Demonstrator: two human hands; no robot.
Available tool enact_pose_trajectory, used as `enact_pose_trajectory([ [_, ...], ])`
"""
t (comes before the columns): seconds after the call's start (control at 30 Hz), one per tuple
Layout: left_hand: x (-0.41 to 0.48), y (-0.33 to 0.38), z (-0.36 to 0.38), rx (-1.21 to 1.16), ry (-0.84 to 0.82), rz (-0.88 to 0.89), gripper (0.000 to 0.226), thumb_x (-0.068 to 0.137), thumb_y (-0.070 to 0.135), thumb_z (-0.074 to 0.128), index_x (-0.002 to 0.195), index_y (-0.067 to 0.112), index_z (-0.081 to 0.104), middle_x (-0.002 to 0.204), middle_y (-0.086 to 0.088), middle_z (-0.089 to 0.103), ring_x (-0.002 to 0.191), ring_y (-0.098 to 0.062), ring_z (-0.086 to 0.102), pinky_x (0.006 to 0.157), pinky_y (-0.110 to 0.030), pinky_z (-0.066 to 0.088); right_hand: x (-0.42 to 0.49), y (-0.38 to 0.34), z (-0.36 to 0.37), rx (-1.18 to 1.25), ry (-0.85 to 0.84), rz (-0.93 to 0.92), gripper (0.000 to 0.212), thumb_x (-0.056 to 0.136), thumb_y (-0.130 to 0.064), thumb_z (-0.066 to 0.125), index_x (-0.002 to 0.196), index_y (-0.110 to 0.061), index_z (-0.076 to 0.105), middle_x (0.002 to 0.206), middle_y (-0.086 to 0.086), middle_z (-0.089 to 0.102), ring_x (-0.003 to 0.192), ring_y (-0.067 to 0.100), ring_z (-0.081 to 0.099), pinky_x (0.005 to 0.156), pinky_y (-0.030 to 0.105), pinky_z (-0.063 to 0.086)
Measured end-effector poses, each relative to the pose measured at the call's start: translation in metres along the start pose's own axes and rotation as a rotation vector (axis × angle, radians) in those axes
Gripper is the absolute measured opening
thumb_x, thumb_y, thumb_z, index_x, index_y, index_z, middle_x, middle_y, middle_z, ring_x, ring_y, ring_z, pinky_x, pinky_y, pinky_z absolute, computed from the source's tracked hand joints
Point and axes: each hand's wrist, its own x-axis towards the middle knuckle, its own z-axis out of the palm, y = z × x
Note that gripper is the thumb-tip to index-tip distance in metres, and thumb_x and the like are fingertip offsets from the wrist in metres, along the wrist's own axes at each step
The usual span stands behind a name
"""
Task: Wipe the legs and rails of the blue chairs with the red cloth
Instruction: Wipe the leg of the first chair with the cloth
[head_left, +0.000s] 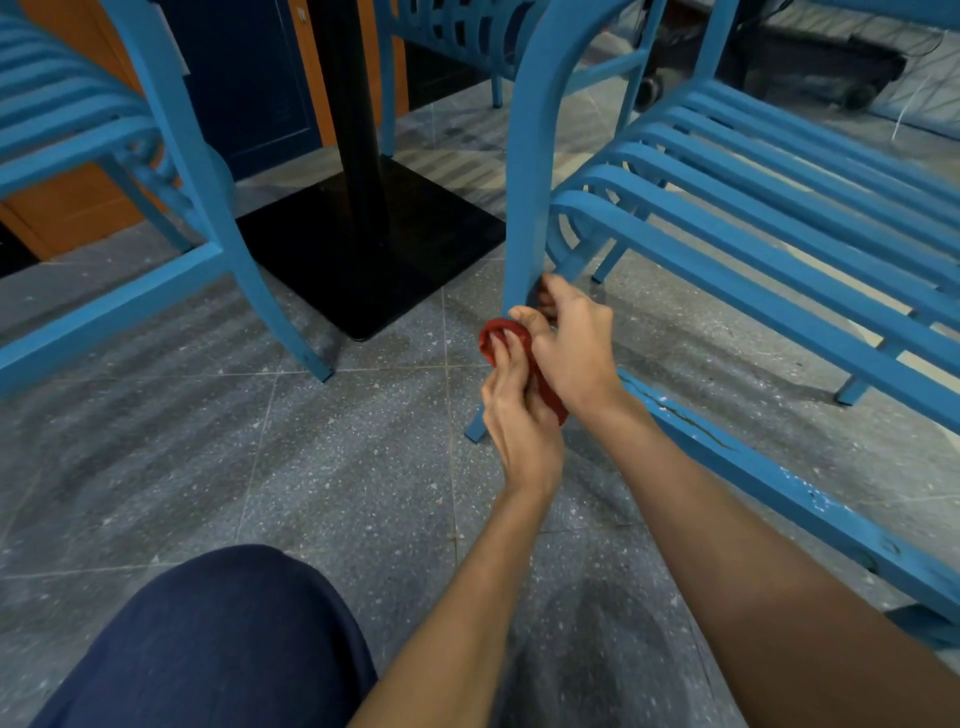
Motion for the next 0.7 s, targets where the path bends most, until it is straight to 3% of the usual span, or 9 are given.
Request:
enact_pose_trajectory([
  [0.17, 0.016, -0.003, -0.003, -0.014, 0.028, -0.058, 0.053, 0.092, 0.0, 0.044, 0.143, 0.013, 0.038, 0.146, -0.002, 0.041, 0.121, 0.003, 0.032, 0.097, -0.002, 0.022, 0.001, 0.0, 0.001, -0.003, 0.002, -0.003, 0.02, 0.088, -0.013, 0.067, 0.105, -0.004, 0.064, 0.096, 0.008, 0.07, 0.089, 0.015, 0.066, 0.078, 0.011, 0.047],
  [0.33, -0.005, 0.003, 0.0, -0.018, -0.032, 0.011, 0.05, 0.096, 0.004, 0.046, 0.144, 0.015, 0.036, 0.147, 0.011, 0.034, 0.125, 0.01, 0.029, 0.097, 0.002, 0.02, -0.001, 0.0, 0.001, 0.017, 0.004, 0.012, 0.016, 0.089, -0.013, 0.065, 0.104, -0.006, 0.064, 0.096, 0.006, 0.069, 0.088, 0.012, 0.065, 0.075, 0.002, 0.045],
  [0.43, -0.008, -0.014, -0.003, -0.014, -0.11, -0.018, 0.053, 0.095, 0.002, 0.045, 0.145, 0.016, 0.033, 0.151, 0.006, 0.03, 0.135, -0.003, 0.028, 0.109, -0.013, 0.025, -0.001, 0.001, 0.001, 0.007, 0.005, 0.007, 0.019, 0.089, -0.014, 0.066, 0.106, -0.006, 0.063, 0.097, 0.006, 0.069, 0.091, 0.014, 0.065, 0.08, 0.014, 0.05],
  [0.5, -0.005, -0.023, -0.006, -0.049, -0.153, -0.088, 0.054, 0.096, 0.006, 0.047, 0.146, 0.017, 0.031, 0.15, 0.003, 0.033, 0.135, -0.005, 0.031, 0.112, -0.025, 0.028, 0.0, 0.001, 0.001, -0.004, 0.004, 0.006, 0.02, 0.089, -0.014, 0.066, 0.106, -0.006, 0.063, 0.097, 0.007, 0.069, 0.091, 0.015, 0.065, 0.079, 0.01, 0.047],
  [0.63, 0.007, -0.018, -0.014, -0.146, -0.114, -0.159, 0.049, 0.094, 0.017, 0.056, 0.141, 0.015, 0.041, 0.142, 0.002, 0.044, 0.123, 0.009, 0.036, 0.106, -0.014, 0.032, 0.0, -0.001, 0.0, -0.012, -0.002, 0.013, 0.02, 0.088, -0.014, 0.066, 0.106, -0.005, 0.064, 0.098, 0.008, 0.069, 0.092, 0.015, 0.065, 0.077, 0.005, 0.044],
  [0.7, 0.013, -0.011, -0.014, -0.193, -0.056, -0.135, 0.047, 0.093, 0.021, 0.058, 0.138, 0.016, 0.045, 0.139, 0.005, 0.048, 0.124, 0.005, 0.041, 0.106, -0.018, 0.035, 0.0, -0.002, -0.001, -0.003, 0.002, 0.011, 0.019, 0.088, -0.013, 0.067, 0.104, -0.005, 0.064, 0.098, 0.008, 0.069, 0.092, 0.015, 0.065, 0.078, 0.007, 0.044],
])
